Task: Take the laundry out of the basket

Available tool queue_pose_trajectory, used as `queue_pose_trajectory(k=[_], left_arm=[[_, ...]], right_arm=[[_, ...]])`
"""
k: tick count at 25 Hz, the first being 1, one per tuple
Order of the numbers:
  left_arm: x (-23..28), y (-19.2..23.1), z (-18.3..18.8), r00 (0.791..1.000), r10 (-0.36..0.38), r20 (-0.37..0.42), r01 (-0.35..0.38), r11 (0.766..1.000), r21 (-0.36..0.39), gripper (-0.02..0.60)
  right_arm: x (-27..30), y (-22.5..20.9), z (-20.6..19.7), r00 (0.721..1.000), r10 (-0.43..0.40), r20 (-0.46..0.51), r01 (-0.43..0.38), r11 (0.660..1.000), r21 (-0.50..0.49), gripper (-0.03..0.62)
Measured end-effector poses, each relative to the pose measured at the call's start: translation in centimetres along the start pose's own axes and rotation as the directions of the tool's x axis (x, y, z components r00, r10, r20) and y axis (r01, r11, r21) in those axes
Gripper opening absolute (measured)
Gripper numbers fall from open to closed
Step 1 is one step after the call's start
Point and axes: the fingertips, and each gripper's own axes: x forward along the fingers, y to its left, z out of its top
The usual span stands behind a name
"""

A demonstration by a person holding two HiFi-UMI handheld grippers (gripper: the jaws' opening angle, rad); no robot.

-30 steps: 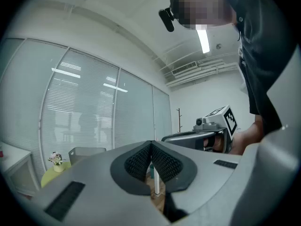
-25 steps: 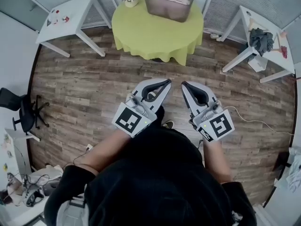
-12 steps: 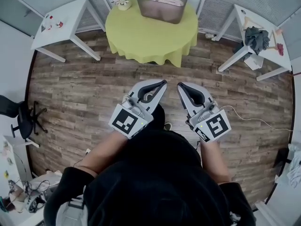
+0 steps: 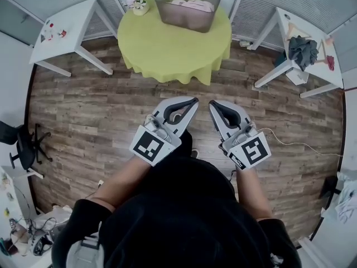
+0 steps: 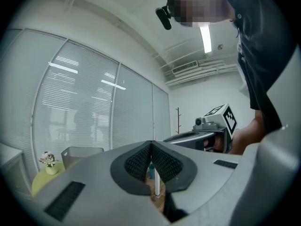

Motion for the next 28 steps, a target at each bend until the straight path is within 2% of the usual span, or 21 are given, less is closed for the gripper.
queue_pose_trajectory(k=[8,15,28], left_arm=[[3.4,4.0,0.1,1.0,-0.024,-0.012,0.024,1.0,-0.017,0.009],[5.5,8.5,0.8,1.0,-0.007,0.0,0.007,1.0,-0.011,0.01],[6.8,16.5,0.7,1.0,-0.013,0.02,0.013,0.999,-0.043,0.009]], right_arm=[[3.5,-4.3,0.8,1.0,0.0,-0.019,0.0,1.0,0.002,0.023],[7.0,-7.4,1.6,0.999,0.001,-0.032,-0.001,1.0,0.0,0.023],[14.5,-9.8,2.8,0.999,0.004,-0.054,-0.006,1.0,-0.027,0.023]])
